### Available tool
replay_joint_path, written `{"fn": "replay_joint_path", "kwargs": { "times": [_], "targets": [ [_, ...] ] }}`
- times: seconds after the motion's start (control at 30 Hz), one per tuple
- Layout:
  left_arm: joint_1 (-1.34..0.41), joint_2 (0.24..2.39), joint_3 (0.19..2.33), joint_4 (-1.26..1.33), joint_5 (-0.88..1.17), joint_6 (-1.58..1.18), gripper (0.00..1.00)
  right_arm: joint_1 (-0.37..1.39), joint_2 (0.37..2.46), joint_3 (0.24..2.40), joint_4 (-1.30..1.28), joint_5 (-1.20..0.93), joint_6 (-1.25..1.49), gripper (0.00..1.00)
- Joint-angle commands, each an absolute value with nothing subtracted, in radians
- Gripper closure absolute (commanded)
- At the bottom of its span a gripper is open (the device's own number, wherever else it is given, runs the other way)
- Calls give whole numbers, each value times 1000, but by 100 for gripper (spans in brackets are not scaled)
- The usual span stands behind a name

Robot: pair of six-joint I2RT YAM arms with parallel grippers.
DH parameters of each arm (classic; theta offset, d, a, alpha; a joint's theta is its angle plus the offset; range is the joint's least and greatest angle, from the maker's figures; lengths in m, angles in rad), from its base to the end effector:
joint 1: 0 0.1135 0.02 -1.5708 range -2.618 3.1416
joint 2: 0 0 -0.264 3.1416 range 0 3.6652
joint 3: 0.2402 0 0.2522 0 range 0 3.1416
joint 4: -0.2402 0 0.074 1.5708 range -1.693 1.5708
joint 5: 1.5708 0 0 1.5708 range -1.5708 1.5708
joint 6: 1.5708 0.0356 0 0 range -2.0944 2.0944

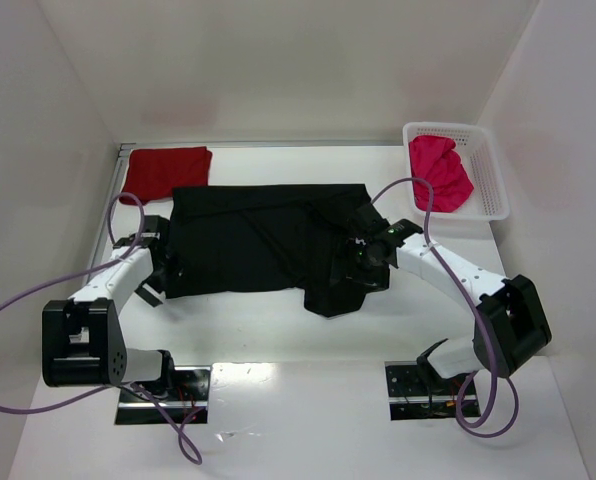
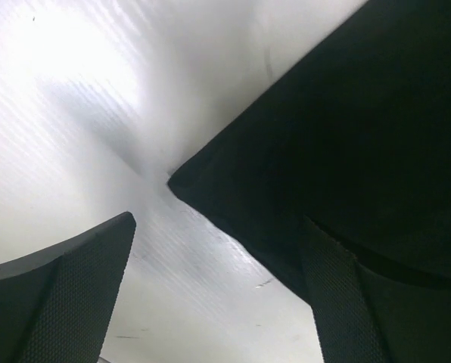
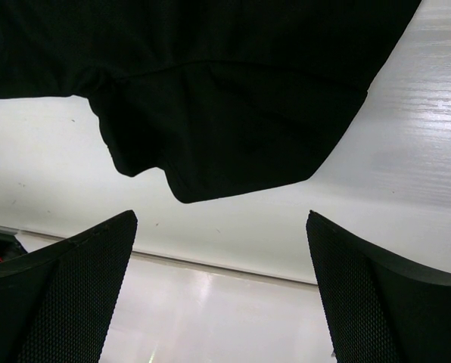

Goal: Fold and stack the t-shirts
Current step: Grap the side of the flattened tshirt closest away from the robot with both arms

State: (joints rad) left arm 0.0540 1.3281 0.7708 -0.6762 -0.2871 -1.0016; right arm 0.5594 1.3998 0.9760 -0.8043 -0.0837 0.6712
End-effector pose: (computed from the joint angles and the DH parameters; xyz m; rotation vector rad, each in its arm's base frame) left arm 0.2311 0.0226 0.1891 -1.4223 2.3074 0.1380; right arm 0.2186 0.1404 0.2245 0.1403 2.8812 0.3867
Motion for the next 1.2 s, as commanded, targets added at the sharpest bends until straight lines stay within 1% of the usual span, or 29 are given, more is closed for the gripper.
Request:
{"fn": "replay_joint_path", "kwargs": {
  "times": [0.0,0.17,0.23,0.27,0.43,0.53,0.57,0.63,0.67,0.7,0.73,0.83,1.0,1.13,1.17],
  "targets": [
    [67,1338,732,-658,-278,-1043,6,563,1408,1015,-778,-77,663,2],
    [67,1328,710,-643,-267,-1052,18,563,1417,1015,-778,-77,653,2],
    [67,1328,699,-630,-267,-1052,26,563,1417,1015,-778,-77,644,2],
    [77,1328,699,-620,-267,-1052,33,563,1417,1015,-778,-77,644,2],
    [77,1341,699,-598,-267,-1052,34,563,1417,1015,-799,-52,673,2],
    [77,1350,699,-598,-267,-1062,43,563,1387,1006,-825,-38,719,2],
    [77,1350,699,-598,-267,-1062,51,563,1376,991,-825,-29,730,2],
    [77,1350,699,-588,-267,-1062,58,563,1367,982,-842,-29,750,1],
    [77,1359,699,-588,-267,-1062,63,563,1367,973,-869,-29,750,1],
    [77,1359,690,-578,-267,-1062,75,563,1367,957,-870,-29,761,1],
    [77,1359,690,-578,-267,-1062,81,563,1341,948,-882,-29,761,1],
    [77,1368,690,-569,-258,-1049,91,563,1313,925,-913,-29,804,1],
    [77,1368,713,-558,-235,-1029,91,609,1301,858,-942,-26,848,1],
    [77,1368,723,-558,-224,-1019,91,656,1321,830,-855,-26,882,1],
    [77,1368,723,-558,-224,-1009,91,657,1321,819,-838,-26,882,2]
  ]
}}
